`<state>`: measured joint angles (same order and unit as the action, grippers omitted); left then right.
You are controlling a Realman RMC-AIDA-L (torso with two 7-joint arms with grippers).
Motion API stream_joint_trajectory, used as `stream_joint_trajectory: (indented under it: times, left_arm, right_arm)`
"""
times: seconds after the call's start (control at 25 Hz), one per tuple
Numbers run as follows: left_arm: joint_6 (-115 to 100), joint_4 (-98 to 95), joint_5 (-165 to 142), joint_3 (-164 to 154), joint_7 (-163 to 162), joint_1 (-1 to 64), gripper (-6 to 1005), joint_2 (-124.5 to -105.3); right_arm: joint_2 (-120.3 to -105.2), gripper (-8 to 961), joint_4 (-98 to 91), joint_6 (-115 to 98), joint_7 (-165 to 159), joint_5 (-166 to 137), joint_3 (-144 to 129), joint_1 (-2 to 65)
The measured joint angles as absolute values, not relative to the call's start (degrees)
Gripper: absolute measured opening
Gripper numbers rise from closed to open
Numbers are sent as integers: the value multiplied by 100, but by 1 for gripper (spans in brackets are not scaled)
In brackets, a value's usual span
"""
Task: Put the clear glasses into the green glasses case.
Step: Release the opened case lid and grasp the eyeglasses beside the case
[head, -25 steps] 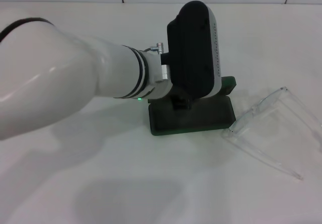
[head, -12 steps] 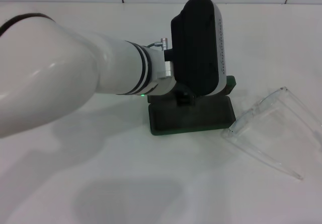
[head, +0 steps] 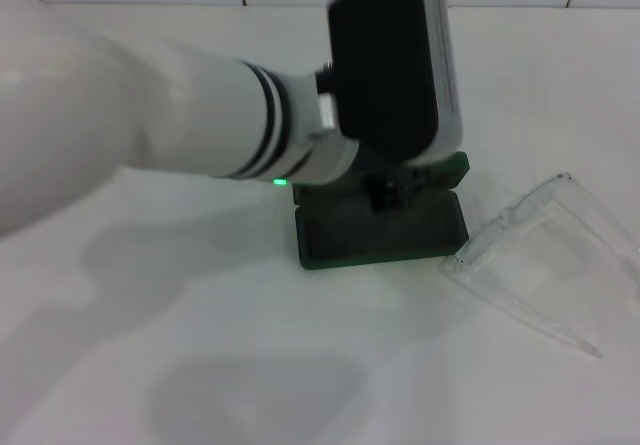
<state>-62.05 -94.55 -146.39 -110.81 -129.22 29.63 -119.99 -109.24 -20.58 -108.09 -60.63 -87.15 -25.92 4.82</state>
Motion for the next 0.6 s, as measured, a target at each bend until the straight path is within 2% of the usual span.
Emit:
stream_joint_trajectory:
  times: [0.24,0.6]
  left_arm:
    - [-6948,-10374,-13578,-10109,-12885,2685,283,-11986]
    - [-8194,-10295,-10442,-7085,-12137,2241,189,-11969]
  right_arm:
    - [-10762,868,-2357,-10732,-6495,-9391,-2608,846]
    - [-10740,836,-3742,-11548,-7314,-10525,-2673,1592]
